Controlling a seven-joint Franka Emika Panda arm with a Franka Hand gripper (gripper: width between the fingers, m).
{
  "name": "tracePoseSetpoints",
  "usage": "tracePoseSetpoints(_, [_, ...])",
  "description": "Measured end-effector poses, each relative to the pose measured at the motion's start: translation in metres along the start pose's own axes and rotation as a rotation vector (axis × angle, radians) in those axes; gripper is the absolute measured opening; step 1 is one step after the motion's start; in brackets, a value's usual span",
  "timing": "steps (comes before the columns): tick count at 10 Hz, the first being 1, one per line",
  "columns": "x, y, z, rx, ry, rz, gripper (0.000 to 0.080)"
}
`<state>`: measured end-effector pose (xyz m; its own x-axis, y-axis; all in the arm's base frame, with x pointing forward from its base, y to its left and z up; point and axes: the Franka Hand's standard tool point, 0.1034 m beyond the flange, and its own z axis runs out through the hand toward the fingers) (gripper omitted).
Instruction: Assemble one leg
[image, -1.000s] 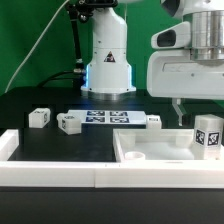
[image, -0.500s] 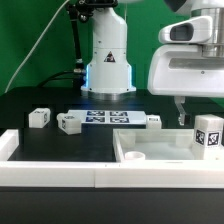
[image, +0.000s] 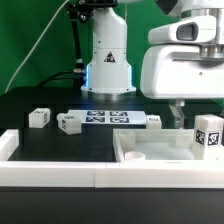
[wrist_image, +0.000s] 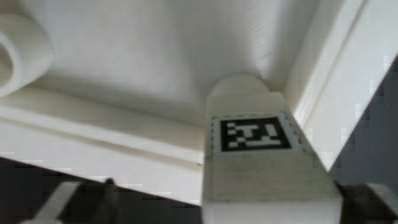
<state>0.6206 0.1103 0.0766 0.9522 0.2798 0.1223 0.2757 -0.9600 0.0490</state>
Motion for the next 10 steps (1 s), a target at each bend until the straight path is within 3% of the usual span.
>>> tracePoseSetpoints(1, [-0.0001,0.0002,0.0002,0.0,0.0,0.0,0.0411])
tracePoseSetpoints(2, [-0.0002,0.0002,0.0002,0.0,0.0,0.0,0.0411])
tracePoseSetpoints(3, [-0.0003,0.0003,0.0004,0.0,-0.001,0.007,0.0293])
tracePoseSetpoints(5, [-0.0002,0.0003,0.0005,0.001,0.0,0.043,0.0293])
tracePoseSetpoints(7, [0.0009,-0.004,0.0014,0.009,0.026,0.291,0.0293])
tracePoseSetpoints(10, [0.0019,-0.0007,0.0023,0.047,0.056,0.614,0.0294])
